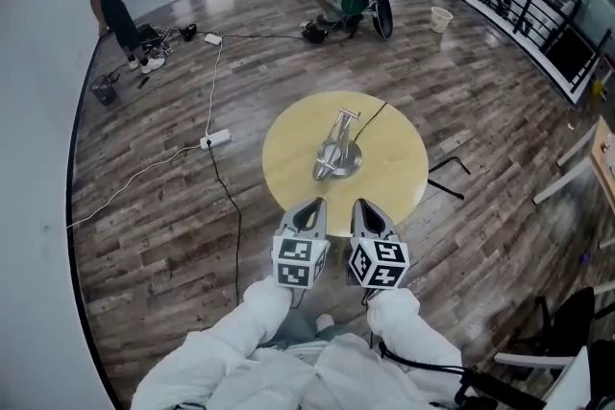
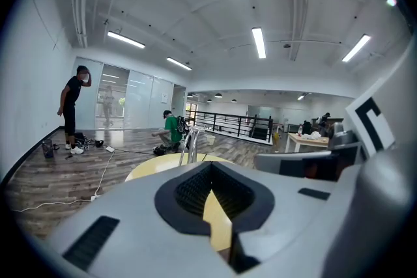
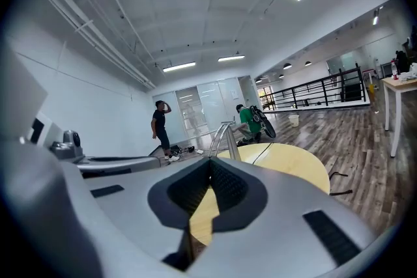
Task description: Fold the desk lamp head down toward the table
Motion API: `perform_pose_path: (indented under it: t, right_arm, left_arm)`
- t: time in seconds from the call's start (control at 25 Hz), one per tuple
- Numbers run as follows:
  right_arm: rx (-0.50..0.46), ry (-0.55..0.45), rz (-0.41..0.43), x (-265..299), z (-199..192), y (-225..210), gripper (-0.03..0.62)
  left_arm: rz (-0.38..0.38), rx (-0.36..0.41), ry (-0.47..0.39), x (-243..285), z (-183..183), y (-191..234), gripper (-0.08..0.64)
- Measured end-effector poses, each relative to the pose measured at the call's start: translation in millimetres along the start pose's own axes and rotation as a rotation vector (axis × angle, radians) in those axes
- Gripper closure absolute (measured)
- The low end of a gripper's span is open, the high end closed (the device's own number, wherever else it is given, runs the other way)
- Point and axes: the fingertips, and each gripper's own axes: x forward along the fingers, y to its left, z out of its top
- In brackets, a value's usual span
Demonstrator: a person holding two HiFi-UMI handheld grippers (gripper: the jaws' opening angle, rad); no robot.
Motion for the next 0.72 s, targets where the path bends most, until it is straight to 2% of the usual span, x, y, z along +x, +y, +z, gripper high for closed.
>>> perform_pose_path:
  t: [0.32, 0.72]
  right_arm:
    - [0.034, -0.048, 0.007, -6, 16, 16, 0.578]
    - [-0.010, -0.042, -0.005, -5, 18, 26, 0.578]
  left_arm:
    - [-0.022, -0.003, 0.007, -14, 5, 2, 0.557]
    - [-0.033, 0.001, -0.009, -23, 13, 10, 0.557]
